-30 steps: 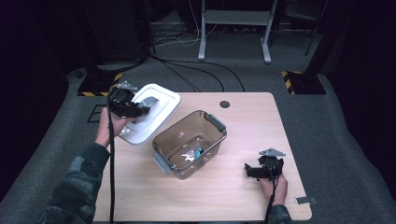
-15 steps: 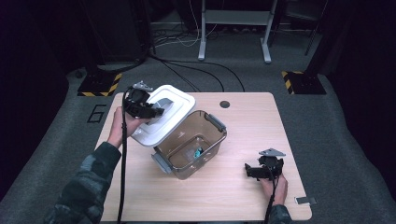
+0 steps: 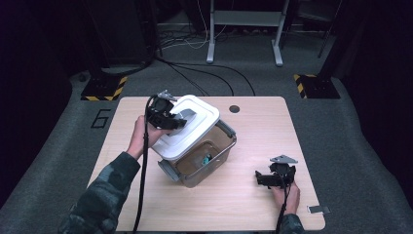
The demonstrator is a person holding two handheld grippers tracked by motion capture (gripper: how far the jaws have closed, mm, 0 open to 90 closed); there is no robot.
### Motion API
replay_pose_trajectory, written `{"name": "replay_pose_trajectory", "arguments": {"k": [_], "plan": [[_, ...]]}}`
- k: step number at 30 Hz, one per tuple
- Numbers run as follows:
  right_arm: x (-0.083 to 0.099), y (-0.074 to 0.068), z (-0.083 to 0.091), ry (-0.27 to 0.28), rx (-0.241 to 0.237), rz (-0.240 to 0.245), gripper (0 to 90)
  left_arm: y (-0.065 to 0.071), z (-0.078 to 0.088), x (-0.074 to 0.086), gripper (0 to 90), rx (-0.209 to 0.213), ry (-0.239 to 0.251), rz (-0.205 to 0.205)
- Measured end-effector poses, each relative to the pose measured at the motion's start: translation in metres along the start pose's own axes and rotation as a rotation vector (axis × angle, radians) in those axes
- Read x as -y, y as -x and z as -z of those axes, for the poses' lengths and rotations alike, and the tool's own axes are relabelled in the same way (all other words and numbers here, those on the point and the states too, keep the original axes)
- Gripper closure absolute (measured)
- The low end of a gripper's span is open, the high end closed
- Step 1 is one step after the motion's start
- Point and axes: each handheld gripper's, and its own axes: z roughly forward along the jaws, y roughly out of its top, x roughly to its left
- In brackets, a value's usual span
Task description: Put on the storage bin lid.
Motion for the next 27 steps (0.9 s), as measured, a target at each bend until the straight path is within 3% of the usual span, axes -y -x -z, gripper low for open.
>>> {"name": "replay_pose_trajectory", "arguments": {"k": [9,17,27], "plan": [[0.000,0.000,0.000,0.000,-0.001,0.001,0.9,0.019,-0.019,-0.001,67.3,0.014,-0.045,0.004],[0.000,0.001,0.000,-0.005,-0.005,0.009,0.9,0.036,-0.035,0.005,67.2,0.045,-0.078,-0.030],[0.000,0.001,0.000,-0.005,-0.005,0.011,0.9,0.049,-0.044,0.012,67.1,0.037,-0.090,-0.045]]}}
